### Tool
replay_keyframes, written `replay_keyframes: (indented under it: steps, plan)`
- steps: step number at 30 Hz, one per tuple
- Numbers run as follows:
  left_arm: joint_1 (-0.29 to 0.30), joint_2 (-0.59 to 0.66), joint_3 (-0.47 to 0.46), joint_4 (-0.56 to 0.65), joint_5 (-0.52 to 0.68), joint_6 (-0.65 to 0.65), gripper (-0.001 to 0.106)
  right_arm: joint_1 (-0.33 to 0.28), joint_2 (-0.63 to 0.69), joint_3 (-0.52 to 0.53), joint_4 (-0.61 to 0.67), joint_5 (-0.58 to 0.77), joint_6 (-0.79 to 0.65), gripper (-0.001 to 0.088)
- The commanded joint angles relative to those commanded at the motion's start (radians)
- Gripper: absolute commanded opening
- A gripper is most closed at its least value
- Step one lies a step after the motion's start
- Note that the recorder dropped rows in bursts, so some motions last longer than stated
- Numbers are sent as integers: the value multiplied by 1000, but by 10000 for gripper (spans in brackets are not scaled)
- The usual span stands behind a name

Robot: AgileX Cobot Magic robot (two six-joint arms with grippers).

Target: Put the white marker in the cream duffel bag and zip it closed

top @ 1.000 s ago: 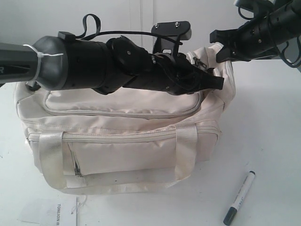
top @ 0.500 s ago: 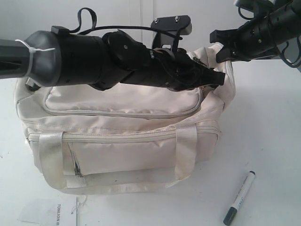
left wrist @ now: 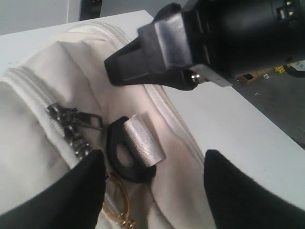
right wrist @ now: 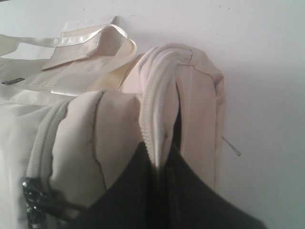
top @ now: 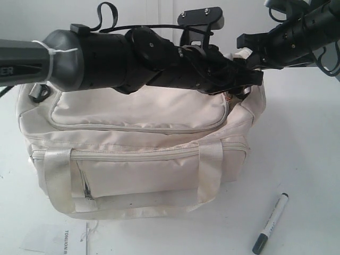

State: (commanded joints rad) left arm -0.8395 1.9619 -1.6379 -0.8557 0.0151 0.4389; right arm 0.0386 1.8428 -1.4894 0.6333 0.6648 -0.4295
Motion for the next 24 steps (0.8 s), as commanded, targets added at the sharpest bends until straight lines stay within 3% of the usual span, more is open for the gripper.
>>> replay_keyframes:
  steps: [2,13,19,24]
  plan:
    - [0,10,-9,0,3,-3,510,0,0,0,0,0,0,0]
    - [17,-7,-9,24,36,6,509,0,0,0,0,0,0,0]
    - [61,-48,-9,197,205,-23,502,0,0,0,0,0,0,0]
    - [61,-48,-9,276,218,-91,495,0,0,0,0,-2,0,0]
